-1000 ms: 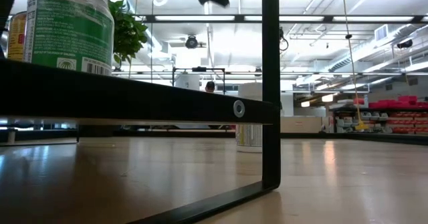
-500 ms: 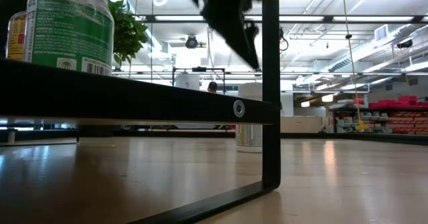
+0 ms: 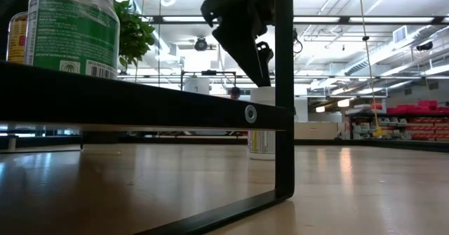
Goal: Pick and place medicine bottles onto shelf by color
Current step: Put the white pill bottle on the shelf
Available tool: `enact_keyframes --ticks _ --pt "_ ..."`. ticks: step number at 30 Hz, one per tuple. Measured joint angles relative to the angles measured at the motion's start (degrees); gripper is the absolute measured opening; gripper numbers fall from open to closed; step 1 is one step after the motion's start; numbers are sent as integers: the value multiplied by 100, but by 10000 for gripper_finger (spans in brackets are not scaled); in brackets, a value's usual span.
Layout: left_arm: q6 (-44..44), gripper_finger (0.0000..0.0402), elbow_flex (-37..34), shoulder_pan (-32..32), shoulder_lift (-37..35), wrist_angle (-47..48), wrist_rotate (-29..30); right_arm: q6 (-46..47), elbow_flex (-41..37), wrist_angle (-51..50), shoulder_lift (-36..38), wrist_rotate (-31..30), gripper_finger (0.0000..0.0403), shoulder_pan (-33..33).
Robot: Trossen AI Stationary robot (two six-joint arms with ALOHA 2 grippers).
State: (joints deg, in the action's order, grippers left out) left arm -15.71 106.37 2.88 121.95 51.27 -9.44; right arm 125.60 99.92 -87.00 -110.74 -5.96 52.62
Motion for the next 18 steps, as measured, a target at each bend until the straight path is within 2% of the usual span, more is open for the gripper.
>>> enact_keyframes --ticks 9,18 --pt "-1 330 11 203 138 -324 349 -17 0 -2 0 0 321 -35" --pt "-2 282 0 143 243 -38 381 -26 0 -2 0 46 321 -37"
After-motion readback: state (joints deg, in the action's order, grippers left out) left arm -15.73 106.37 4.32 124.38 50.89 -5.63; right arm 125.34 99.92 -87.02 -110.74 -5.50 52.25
